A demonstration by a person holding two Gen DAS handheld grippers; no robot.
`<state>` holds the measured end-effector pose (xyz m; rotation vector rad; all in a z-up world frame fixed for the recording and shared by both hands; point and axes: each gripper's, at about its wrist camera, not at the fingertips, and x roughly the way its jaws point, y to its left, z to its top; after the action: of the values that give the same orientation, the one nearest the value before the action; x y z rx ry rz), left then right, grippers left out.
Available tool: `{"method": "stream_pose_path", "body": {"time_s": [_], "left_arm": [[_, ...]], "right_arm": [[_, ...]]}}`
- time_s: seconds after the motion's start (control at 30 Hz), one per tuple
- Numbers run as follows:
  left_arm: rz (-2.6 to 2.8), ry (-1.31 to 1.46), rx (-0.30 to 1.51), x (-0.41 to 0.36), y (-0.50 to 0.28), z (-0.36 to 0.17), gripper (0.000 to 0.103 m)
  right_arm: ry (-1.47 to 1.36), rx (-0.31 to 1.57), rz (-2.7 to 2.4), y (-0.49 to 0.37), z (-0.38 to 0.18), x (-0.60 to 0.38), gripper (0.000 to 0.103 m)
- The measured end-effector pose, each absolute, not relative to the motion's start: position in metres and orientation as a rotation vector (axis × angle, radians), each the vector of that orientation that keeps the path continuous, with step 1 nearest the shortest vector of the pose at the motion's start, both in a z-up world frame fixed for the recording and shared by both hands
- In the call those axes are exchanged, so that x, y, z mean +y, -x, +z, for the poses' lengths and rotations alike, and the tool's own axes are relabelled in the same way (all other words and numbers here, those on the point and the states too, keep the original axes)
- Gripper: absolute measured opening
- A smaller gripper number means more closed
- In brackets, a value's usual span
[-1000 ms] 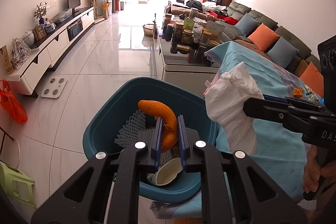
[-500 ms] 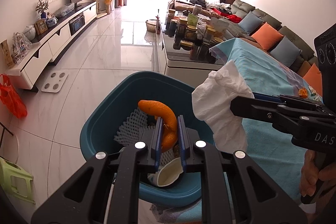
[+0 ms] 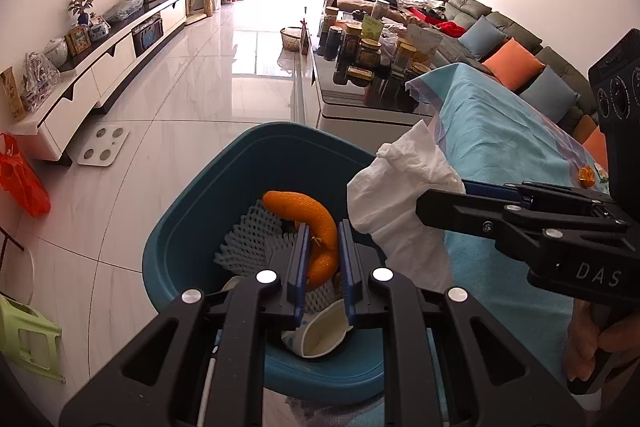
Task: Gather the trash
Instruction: 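Open both tools to drop the orange peel and tissue into the teal bin, then move both open tools back over the table toward the remaining peel and wrapper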
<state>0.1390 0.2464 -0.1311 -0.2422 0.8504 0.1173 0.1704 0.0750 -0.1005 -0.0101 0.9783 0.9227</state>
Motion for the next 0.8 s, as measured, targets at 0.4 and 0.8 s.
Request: {"method": "stream_pose_path", "body": {"time_s": [0.4, 0.8], "left_arm": [[0.108, 0.288, 0.878, 0.25, -0.148, -0.148, 0.024], [0.15, 0.292, 0.853, 0.256, -0.131, -0.138, 0.03]], "right_arm": [[0.003, 1.02, 0.9, -0.177, -0.106, 0.075, 0.04], [-0.025, 1.008, 0.906, -0.176, -0.102, 0.062, 0.051]]}}
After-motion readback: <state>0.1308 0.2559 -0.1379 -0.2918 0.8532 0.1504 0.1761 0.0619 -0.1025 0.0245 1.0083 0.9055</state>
